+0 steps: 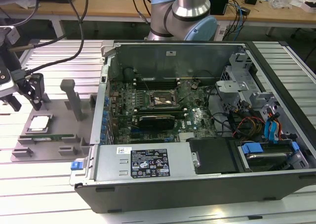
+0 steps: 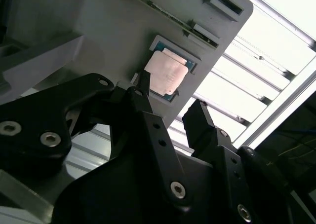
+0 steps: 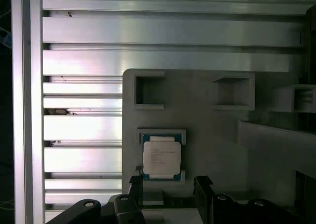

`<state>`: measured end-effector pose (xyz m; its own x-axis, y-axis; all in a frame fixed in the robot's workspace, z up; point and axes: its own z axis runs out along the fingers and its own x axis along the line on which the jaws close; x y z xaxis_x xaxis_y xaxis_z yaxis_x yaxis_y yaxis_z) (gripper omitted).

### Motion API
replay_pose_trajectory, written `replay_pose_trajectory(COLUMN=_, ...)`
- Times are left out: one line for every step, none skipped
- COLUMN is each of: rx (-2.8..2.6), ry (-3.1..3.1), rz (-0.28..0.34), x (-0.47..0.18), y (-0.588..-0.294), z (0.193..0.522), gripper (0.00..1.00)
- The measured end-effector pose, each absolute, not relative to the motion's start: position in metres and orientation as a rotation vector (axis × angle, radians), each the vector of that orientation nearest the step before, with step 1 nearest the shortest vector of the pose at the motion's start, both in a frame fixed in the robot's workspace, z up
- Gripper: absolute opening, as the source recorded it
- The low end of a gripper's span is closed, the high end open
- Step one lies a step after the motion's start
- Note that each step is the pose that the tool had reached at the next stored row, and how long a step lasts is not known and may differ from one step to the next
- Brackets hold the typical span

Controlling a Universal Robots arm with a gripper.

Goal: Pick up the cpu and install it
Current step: 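Pick up the cpu and move it towards the insertion slot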

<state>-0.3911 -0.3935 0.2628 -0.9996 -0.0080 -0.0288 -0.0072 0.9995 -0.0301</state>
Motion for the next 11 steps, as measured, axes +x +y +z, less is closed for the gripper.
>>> replay_pose_trajectory(rx=-0.012, ry=3.112, rz=-0.047, x=-0.3911, y=-0.3935, z=0.262, gripper=0.55)
replay_pose_trajectory(rx=-0.012, ry=3.112, rz=-0.047, x=-0.3911, y=-0.3935, z=0.2613, gripper=0.55)
replay_pose_trajectory(rx=-0.012, ry=3.112, rz=-0.047, x=-0.3911, y=-0.3935, z=0.2607, gripper=0.55)
replay_pose_trajectory(rx=-0.012, ry=3.112, rz=-0.047, x=-0.3911, y=-0.3935, z=0.2602, gripper=0.55)
replay_pose_trajectory(rx=-0.012, ry=3.112, rz=-0.047, x=-0.3911, y=-0.3935, z=0.2593, gripper=0.55)
replay_pose_trajectory(rx=-0.012, ry=3.112, rz=-0.047, x=-0.3911, y=-0.3935, z=0.2588, gripper=0.55)
replay_pose_trajectory(rx=-0.012, ry=3.112, rz=-0.047, x=-0.3911, y=-0.3935, z=0.2583, gripper=0.55)
replay_pose_trajectory(rx=-0.012, ry=3.112, rz=-0.047, x=-0.3911, y=-0.3935, z=0.2572, gripper=0.55)
replay_pose_trajectory(rx=-0.012, ry=3.112, rz=-0.047, x=-0.3911, y=-0.3935, z=0.2558, gripper=0.55)
replay_pose_trajectory(rx=-0.012, ry=3.112, rz=-0.047, x=-0.3911, y=-0.3935, z=0.2542, gripper=0.55)
replay_pose_trajectory(rx=-0.012, ry=3.112, rz=-0.047, x=-0.3911, y=-0.3935, z=0.2526, gripper=0.55)
